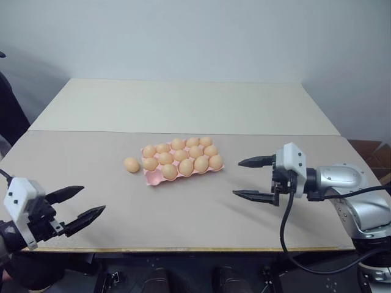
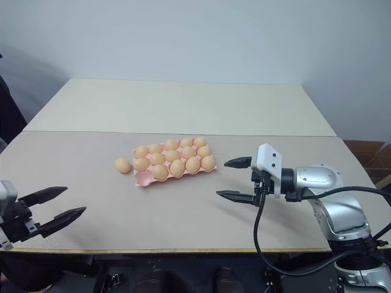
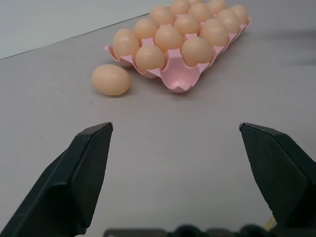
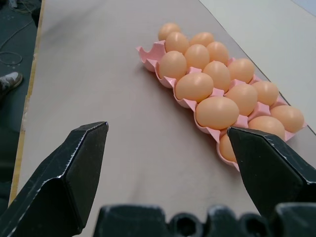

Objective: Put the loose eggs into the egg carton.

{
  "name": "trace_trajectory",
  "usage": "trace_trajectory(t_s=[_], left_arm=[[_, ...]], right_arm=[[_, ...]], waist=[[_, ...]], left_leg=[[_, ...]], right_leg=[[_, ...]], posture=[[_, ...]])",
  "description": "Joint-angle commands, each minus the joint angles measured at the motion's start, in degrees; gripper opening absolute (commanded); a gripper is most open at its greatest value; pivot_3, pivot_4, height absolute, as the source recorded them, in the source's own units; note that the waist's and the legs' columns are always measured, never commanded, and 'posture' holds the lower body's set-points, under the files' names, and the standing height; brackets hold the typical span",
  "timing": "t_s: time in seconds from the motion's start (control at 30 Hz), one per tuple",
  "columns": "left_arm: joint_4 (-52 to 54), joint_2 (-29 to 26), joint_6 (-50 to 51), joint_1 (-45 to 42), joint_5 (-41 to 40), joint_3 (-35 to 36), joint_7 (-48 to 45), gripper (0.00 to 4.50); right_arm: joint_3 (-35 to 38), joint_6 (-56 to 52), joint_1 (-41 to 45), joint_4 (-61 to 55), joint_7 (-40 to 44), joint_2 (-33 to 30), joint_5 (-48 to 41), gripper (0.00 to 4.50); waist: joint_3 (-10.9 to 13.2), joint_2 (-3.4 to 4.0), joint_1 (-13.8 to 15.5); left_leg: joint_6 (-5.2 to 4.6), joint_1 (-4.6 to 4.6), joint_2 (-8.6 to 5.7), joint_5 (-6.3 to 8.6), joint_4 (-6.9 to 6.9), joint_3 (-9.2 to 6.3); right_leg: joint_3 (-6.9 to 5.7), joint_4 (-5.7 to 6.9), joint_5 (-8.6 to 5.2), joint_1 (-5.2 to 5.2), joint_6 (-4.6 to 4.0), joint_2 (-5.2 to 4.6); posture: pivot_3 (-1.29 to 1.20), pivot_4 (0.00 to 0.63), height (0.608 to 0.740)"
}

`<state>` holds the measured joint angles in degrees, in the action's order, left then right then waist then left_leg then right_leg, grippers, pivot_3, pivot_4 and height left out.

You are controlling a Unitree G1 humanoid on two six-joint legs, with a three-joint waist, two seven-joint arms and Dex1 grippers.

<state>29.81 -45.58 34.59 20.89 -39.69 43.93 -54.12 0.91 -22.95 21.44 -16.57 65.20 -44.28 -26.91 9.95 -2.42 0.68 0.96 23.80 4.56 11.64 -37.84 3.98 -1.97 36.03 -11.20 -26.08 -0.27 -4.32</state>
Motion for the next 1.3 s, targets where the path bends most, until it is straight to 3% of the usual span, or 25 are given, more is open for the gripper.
trace_trajectory(t_s=[0.03, 0.23, 0.37, 0.57, 0.8, 1.0, 1.3], left_arm=[[1.82, -0.28, 0.46, -2.29, -0.66, -0.92, 3.23, 4.48], [-1.33, -0.77, 9.81, -18.93, 2.16, -12.78, 19.38, 4.48], [-9.46, 1.06, 13.77, -32.24, 6.83, -22.5, 26.7, 4.48], [-23.29, 4.92, 15.09, -45.11, 13.88, -30.47, 33.32, 4.48], [-32.33, 10.06, 14.28, -51.54, 18.31, -33.25, 36.83, 4.48], [-33.96, 14.12, 16.01, -53.11, 21.3, -34.3, 40.37, 4.48], [-30.58, 14.73, 21.31, -51.39, 22.25, -33.78, 41.7, 4.48]], right_arm=[[2.1, 1.08, 0.76, -1.1, 0.44, -0.73, -1.38, 4.5], [1.6, 1.38, 1.34, -1.48, -0.4, 0.15, -1.17, 4.5], [1.59, 1.36, 0.41, -2.79, -1.2, 0.63, -1.32, 4.5], [2.19, 1.26, -0.36, -3.83, -2.38, 0.71, -1.41, 4.5], [2.73, 0.98, -1.06, -4.64, -2.75, 0.14, -1.59, 4.5], [2.64, 0.91, -0.95, -4.54, -2.4, -0.15, -1.76, 4.5], [2.83, 1.03, -0.92, -4.88, -2.41, -0.29, -2.08, 4.5]], waist=[[0.0, 0.0, 0.0], [-0.02, -0.03, 0.52], [-0.02, -0.03, 0.49], [-0.01, -0.05, 0.02], [-0.01, -0.06, -0.01], [-0.01, -0.06, 0.01], [-0.02, -0.06, -0.32]], left_leg=[[0.0, 0.01, 0.0, 0.0, 0.0, 0.0], [0.0, -0.08, -0.03, -0.01, -0.01, -0.06], [-0.01, -0.08, -0.05, -0.02, -0.01, -0.09], [-0.02, -0.04, -0.08, -0.02, -0.01, -0.09], [-0.02, -0.05, -0.08, -0.02, -0.01, -0.13], [-0.02, -0.03, -0.12, -0.02, -0.03, -0.13], [-0.03, -0.18, -0.12, -0.02, -0.03, -0.14]], right_leg=[[0.0, 0.0, 0.0, 0.0, 0.0, 0.01], [-0.03, 0.05, 0.02, 0.15, 0.02, 0.02], [-0.02, 0.03, 0.21, 0.19, 0.33, 0.08], [0.0, 0.02, 0.25, 0.18, 0.38, 0.08], [0.0, 0.05, 0.26, 0.19, 0.37, 0.1], [0.0, 0.05, 0.27, 0.2, 0.38, 0.06], [0.03, 0.1, 0.27, 0.29, 0.39, 0.08]], posture=[[0.0, 0.15, 0.74], [0.0, 0.15, 0.74], [0.0, 0.15, 0.74], [0.0, 0.15, 0.74], [0.0, 0.15, 0.74], [0.0, 0.15, 0.74], [0.0, 0.15, 0.74]])
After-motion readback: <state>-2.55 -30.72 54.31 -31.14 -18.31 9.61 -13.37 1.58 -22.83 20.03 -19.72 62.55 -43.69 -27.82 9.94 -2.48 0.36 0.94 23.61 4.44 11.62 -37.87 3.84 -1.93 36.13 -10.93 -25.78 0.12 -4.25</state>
